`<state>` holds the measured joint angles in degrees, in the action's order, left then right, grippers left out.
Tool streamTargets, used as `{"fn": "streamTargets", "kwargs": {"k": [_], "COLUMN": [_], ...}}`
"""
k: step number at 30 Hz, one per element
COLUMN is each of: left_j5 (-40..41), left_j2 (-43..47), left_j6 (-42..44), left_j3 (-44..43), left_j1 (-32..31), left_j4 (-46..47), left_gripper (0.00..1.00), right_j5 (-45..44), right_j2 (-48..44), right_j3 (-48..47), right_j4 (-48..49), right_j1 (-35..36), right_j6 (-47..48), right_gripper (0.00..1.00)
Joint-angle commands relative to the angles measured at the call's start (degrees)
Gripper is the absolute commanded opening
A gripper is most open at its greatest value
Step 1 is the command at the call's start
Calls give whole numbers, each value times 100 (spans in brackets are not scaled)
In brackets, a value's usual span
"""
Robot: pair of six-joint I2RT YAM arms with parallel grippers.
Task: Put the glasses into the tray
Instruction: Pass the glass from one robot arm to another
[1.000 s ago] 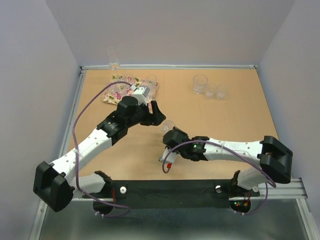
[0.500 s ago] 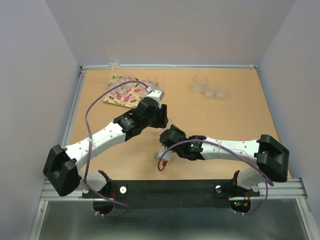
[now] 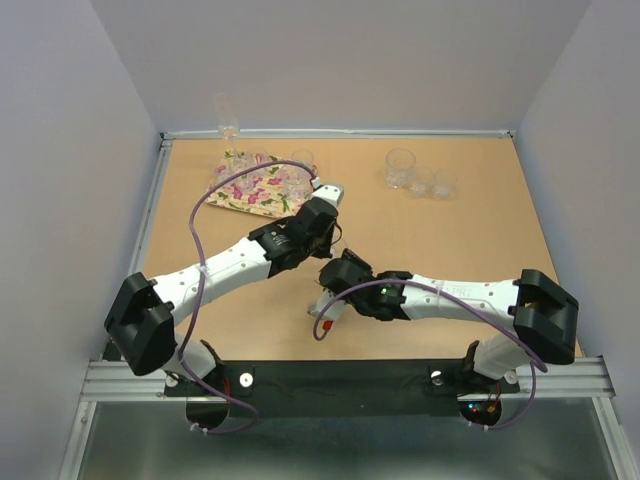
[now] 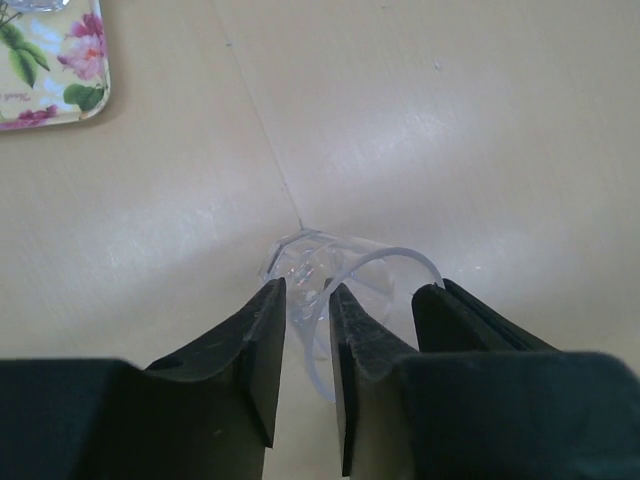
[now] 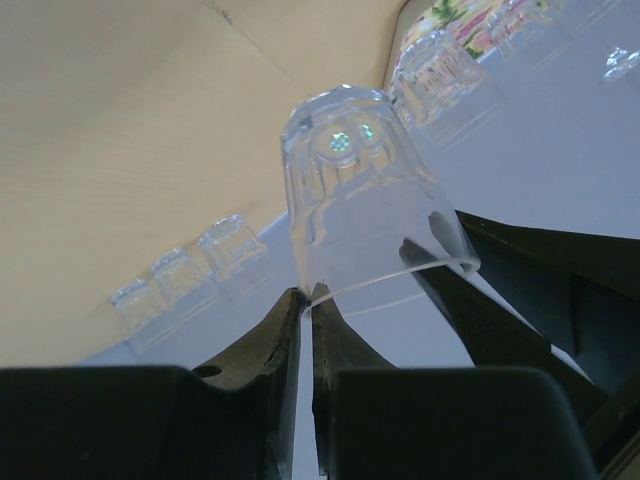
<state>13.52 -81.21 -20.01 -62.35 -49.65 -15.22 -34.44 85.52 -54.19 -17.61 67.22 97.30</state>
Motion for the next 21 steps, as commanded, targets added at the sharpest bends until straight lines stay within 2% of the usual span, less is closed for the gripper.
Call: {"fn": "streamTargets", "kwargs": {"k": [1,6,10,12,16,21], "left_j5": [344,502,590,599,591,626], "left_j2": [-79,-202,-194,-141,-71,-44], "left_j6": [146,226,226,217,208,182], "left_j3": [-392,-533,-533,-463,-314,-182], "left_j1": [-141,-229,-247,-256,-247,-256], "left_j4": [-191,-271,-253,-174,-34,98], "left_gripper": [15,0,0,0,0,0], "right_j5": [-142,-142,-99,-64,42,165], "right_j2": [-26,-35,-61,-114,-280,-571], "right_j3": [-293,-294,-320,-311,-232,-144], "right_j4": [328,328,328,337,328,328], "right_j1": [54,54,54,54,54,54], "right_j6": [-219,-334,-474,-580,-633,-624], "right_gripper": [1,1,7,23,45,68]}}
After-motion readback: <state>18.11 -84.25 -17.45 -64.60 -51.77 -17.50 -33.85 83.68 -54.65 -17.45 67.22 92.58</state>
